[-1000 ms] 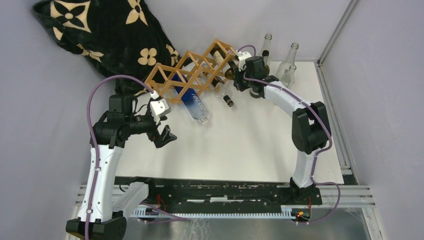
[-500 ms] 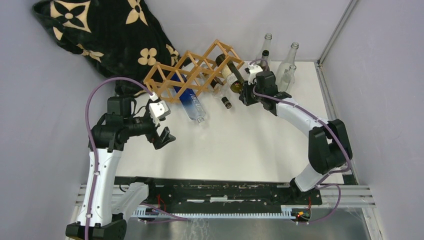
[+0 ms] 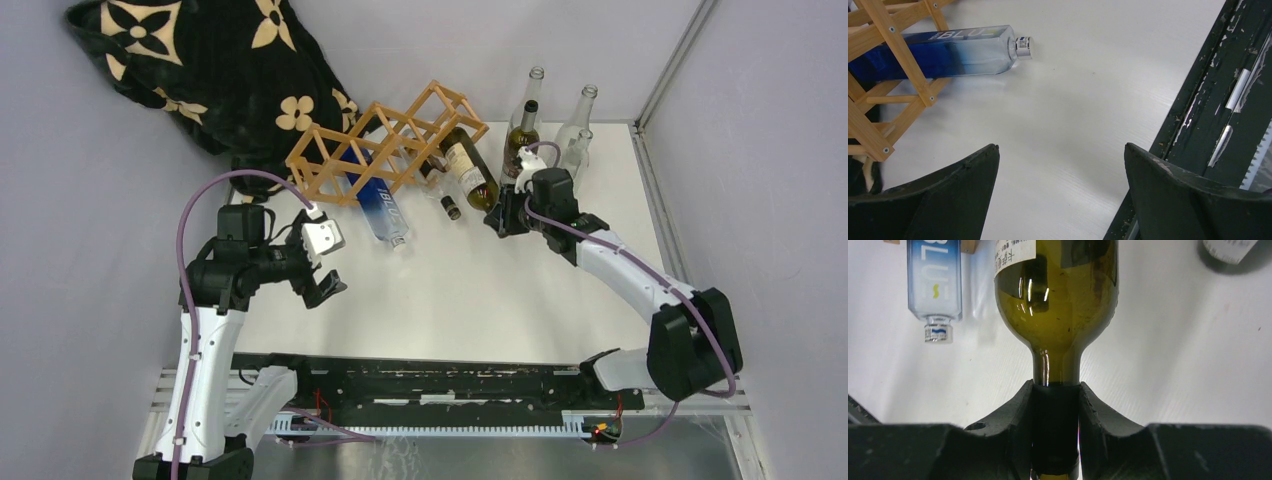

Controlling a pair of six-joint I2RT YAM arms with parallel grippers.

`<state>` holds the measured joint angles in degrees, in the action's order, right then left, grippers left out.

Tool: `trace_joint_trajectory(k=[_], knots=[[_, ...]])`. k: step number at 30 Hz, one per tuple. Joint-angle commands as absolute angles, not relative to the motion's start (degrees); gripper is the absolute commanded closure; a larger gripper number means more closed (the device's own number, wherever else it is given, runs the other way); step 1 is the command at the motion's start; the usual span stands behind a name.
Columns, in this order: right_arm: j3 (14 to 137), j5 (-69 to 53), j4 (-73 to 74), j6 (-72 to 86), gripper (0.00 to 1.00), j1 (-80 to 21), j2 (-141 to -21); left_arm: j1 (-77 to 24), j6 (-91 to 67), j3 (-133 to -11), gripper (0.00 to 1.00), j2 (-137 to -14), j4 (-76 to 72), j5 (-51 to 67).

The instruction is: Take the wine bottle off the wine rack

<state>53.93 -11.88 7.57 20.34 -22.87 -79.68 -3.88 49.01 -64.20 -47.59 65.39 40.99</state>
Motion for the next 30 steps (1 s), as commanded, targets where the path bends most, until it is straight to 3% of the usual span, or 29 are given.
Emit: trace_joint_trajectory(k=[1, 12, 23, 30], knots=[[50.5, -20.7, 0.7, 23.2, 1.0, -23.8, -70.7, -3.7, 54.9, -64.3, 0.0, -47.3, 65.3, 41.0], [41.3, -24.2, 3.5, 26.2, 1.0, -23.9, -53.8, -3.7, 63.0, -63.9, 0.0, -49.7, 60.4, 43.8], [37.0, -36.4, -1.7, 35.4, 1.0, -24.3, -47.7, -4.4, 78.7, -64.4, 0.0, -51.8, 60.1, 44.4], [34.8, -37.6, 0.6, 39.8, 1.0, -28.6, -42.4, -15.6, 90.3, -62.3, 0.0, -52.3, 55.2, 37.7]])
